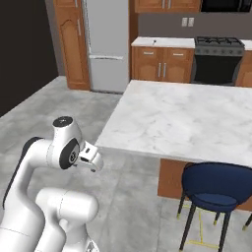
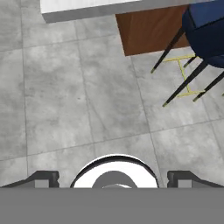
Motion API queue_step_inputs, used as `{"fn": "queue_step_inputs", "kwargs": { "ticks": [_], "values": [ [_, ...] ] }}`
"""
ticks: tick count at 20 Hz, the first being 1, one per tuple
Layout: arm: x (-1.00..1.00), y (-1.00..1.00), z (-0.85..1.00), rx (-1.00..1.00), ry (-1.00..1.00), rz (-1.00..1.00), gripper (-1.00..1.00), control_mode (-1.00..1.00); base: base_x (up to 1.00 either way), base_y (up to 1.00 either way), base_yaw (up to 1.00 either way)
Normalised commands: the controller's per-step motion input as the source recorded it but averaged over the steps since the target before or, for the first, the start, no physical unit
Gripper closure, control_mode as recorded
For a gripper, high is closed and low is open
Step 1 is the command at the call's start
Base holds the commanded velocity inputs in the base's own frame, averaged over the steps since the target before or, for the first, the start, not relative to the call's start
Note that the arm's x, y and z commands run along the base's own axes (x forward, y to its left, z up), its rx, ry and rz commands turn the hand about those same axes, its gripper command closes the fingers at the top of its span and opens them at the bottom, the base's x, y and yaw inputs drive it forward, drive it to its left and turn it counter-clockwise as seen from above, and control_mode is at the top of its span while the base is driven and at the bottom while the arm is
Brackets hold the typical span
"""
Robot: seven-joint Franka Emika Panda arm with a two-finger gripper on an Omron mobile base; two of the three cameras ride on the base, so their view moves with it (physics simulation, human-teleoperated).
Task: Take the fork and place it on the left side of the plate. Then take the spoon and place it on the right side of the plate. Make sure they're directly next to the plate.
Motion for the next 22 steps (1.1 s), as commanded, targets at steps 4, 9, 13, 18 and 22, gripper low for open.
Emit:
{"fn": "queue_step_inputs", "kwargs": {
  "ticks": [4,9,13,18,22],
  "values": [
    [0.0,0.0,0.0,0.0,0.0,0.0,-1.0,1.0,0.64,1.0,-0.18],
    [0.0,0.0,0.0,0.0,0.0,0.0,-1.0,1.0,0.73,1.0,-0.19],
    [0.0,0.0,0.0,0.0,0.0,0.0,-1.0,1.0,0.77,0.99,-0.19],
    [0.0,0.0,0.0,0.0,0.0,0.0,-1.0,1.0,0.94,0.74,-0.17],
    [0.0,0.0,0.0,0.0,0.0,0.0,-1.0,1.0,1.0,0.44,-0.09]
  ]
}}
